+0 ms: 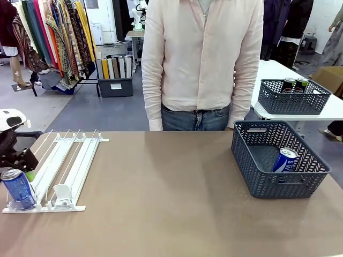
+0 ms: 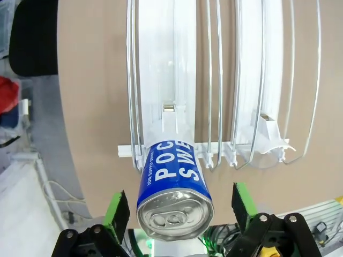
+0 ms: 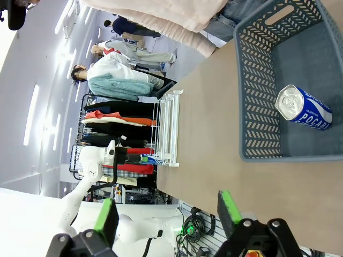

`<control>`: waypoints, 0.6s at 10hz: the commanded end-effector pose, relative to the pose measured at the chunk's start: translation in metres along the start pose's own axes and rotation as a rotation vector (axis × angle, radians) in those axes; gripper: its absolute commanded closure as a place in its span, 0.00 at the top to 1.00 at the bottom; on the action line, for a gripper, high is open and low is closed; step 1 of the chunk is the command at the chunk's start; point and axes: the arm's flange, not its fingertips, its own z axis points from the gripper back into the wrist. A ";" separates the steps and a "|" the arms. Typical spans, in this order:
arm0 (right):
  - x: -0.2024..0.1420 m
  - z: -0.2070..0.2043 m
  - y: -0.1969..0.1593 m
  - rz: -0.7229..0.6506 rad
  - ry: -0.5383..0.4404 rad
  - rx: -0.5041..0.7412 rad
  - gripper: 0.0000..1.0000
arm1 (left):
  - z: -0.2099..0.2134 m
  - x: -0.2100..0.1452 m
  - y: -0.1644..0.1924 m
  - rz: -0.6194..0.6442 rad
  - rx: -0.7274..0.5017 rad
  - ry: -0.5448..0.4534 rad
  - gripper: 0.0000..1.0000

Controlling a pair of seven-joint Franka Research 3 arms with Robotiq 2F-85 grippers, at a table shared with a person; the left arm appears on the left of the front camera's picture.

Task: Retrieve and store the cans from the dispenser.
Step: Pick up one can from the Automatic Can Dispenser and place it in the middle of the table.

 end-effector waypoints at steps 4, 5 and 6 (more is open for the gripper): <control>0.003 -0.002 0.001 0.026 -0.015 0.030 1.00 | -0.006 -0.007 -0.002 0.005 0.016 -0.010 0.00; 0.003 -0.002 0.001 0.026 -0.015 0.030 1.00 | -0.006 -0.007 -0.002 0.007 0.018 -0.013 0.00; 0.003 -0.002 0.001 0.026 -0.015 0.030 1.00 | -0.006 -0.008 -0.003 0.007 0.020 -0.013 0.00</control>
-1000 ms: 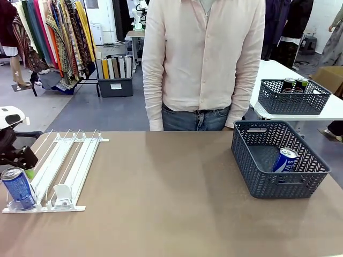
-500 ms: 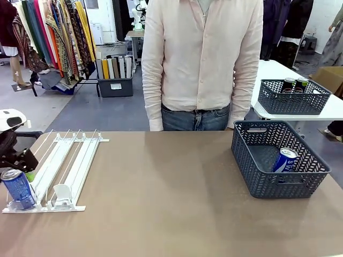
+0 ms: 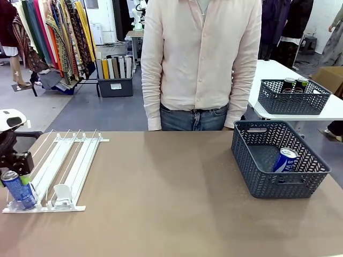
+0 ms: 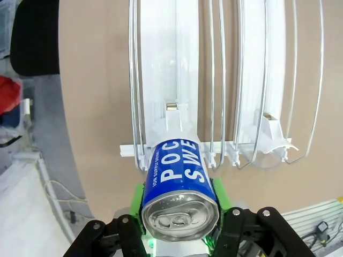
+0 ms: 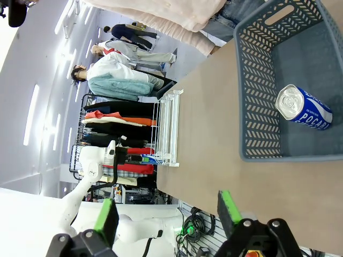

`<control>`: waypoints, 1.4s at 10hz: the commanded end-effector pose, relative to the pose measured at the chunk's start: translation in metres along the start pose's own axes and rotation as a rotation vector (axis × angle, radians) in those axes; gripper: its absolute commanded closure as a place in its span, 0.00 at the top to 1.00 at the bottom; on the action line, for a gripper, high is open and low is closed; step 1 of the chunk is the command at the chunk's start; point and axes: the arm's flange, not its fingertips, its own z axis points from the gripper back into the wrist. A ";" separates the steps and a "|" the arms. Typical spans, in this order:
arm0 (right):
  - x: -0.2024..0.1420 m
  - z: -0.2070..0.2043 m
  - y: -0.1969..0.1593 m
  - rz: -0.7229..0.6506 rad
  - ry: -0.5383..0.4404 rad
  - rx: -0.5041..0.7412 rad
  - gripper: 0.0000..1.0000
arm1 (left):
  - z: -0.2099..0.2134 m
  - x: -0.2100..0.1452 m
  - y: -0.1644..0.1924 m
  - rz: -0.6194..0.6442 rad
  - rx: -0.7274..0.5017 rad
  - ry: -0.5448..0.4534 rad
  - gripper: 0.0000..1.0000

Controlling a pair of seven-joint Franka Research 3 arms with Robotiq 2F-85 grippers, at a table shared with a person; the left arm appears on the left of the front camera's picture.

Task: Retrieve and store the cans from the dispenser.
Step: Pick up one can from the Automatic Can Dispenser and place it in the middle of the table.

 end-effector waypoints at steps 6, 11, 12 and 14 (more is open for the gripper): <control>0.003 -0.002 0.001 0.026 -0.015 0.030 1.00 | 0.027 -0.005 -0.005 0.007 0.060 0.015 0.00; 0.003 -0.002 0.001 0.026 -0.015 0.030 1.00 | 0.186 0.028 0.019 -0.164 -0.023 -0.091 0.00; 0.003 -0.002 0.001 0.026 -0.015 0.030 1.00 | 0.199 0.034 0.020 -0.162 -0.022 -0.093 0.00; 0.003 -0.002 0.001 0.026 -0.015 0.030 1.00 | 0.184 0.037 0.016 -0.129 -0.020 -0.046 0.00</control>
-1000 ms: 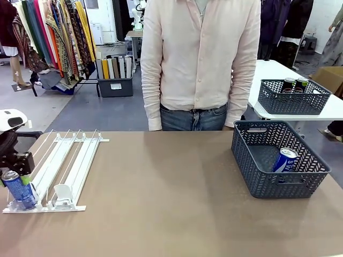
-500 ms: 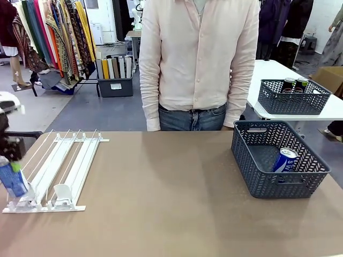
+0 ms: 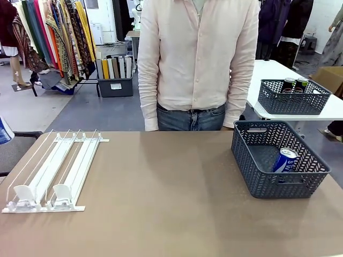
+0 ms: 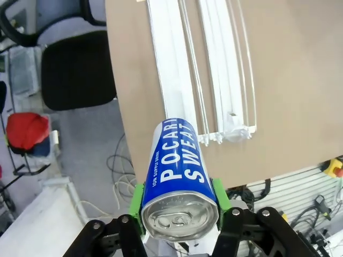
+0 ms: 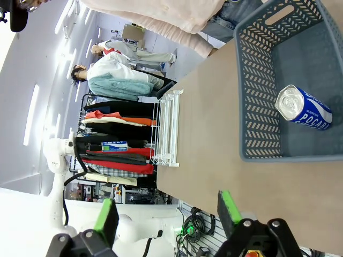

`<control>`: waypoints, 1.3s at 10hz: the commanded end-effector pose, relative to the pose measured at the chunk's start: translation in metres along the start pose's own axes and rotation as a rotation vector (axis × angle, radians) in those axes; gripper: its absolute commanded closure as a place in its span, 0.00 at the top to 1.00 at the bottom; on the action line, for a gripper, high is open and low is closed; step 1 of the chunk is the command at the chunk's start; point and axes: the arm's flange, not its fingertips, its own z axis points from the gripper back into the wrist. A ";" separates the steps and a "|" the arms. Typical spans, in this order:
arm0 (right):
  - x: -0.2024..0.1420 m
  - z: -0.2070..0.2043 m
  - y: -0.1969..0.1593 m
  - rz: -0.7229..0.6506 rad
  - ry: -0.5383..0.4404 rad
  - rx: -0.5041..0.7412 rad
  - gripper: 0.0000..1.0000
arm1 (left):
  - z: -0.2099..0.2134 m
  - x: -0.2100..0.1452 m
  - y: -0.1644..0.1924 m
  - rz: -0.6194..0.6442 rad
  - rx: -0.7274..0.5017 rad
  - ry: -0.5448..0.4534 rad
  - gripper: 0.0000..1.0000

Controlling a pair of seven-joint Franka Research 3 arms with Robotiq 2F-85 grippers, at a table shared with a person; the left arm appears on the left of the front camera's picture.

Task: Retrieve and store the cans from the dispenser.
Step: Pick up one can from the Automatic Can Dispenser and place it in the middle of the table.

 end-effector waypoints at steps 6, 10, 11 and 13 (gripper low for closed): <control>0.003 -0.002 0.001 0.026 -0.015 0.030 1.00 | 0.007 -0.007 -0.010 0.049 -0.065 -0.046 0.00; 0.003 -0.002 0.001 0.026 -0.015 0.030 1.00 | 0.003 0.048 -0.223 -0.107 -0.046 -0.108 0.00; 0.003 -0.002 0.001 0.026 -0.015 0.030 1.00 | -0.001 0.060 -0.293 -0.136 -0.064 -0.130 0.00; 0.003 -0.002 0.001 0.026 -0.015 0.030 1.00 | -0.007 0.068 -0.408 0.022 -0.068 -0.106 0.00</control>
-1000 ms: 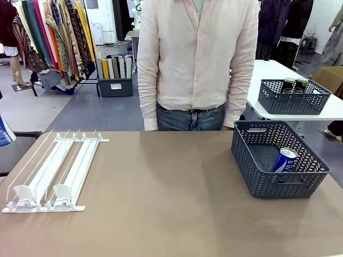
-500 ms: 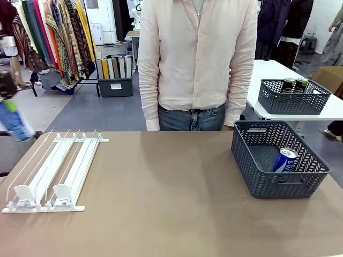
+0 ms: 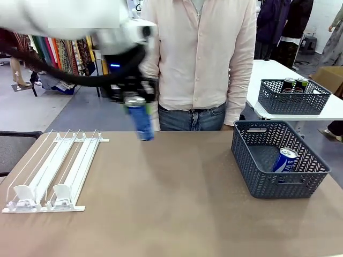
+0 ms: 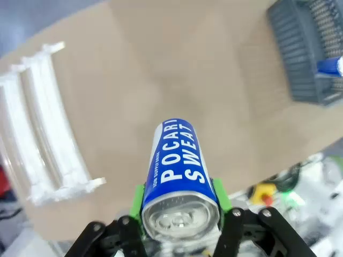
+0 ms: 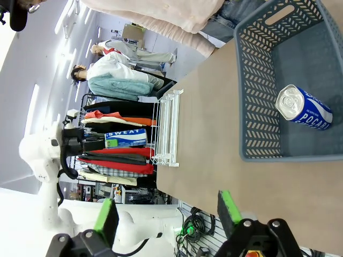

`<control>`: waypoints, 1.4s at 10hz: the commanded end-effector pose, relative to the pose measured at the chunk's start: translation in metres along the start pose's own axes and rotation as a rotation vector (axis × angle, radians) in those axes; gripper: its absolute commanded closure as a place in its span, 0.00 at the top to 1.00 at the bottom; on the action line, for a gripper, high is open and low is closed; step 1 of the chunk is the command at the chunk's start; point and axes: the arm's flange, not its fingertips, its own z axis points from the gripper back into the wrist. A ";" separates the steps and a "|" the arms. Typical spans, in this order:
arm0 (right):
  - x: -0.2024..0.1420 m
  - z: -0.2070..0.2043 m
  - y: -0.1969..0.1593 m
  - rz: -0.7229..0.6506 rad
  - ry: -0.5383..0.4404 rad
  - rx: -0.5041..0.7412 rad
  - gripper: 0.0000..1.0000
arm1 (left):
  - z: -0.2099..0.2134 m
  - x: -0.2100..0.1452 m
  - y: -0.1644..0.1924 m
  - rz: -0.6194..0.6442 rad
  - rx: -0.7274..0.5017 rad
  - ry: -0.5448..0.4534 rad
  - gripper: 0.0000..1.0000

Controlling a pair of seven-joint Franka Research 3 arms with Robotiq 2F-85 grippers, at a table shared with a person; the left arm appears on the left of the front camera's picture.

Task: Retrieve and store the cans from the dispenser.
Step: Pick up one can from the Automatic Can Dispenser and place it in the middle of the table.

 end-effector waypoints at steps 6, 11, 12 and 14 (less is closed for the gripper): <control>0.003 -0.002 0.001 0.025 -0.015 0.030 1.00 | -0.122 -0.003 -0.104 -0.062 0.093 0.099 0.00; 0.003 -0.002 0.001 0.025 -0.015 0.030 1.00 | -0.143 -0.002 -0.112 -0.057 0.123 0.109 0.00; 0.003 -0.002 0.001 0.025 -0.015 0.030 1.00 | -0.143 -0.002 -0.112 -0.057 0.123 0.109 0.00; 0.003 -0.002 0.001 0.025 -0.015 0.030 1.00 | -0.174 0.002 -0.106 -0.048 0.101 0.138 0.00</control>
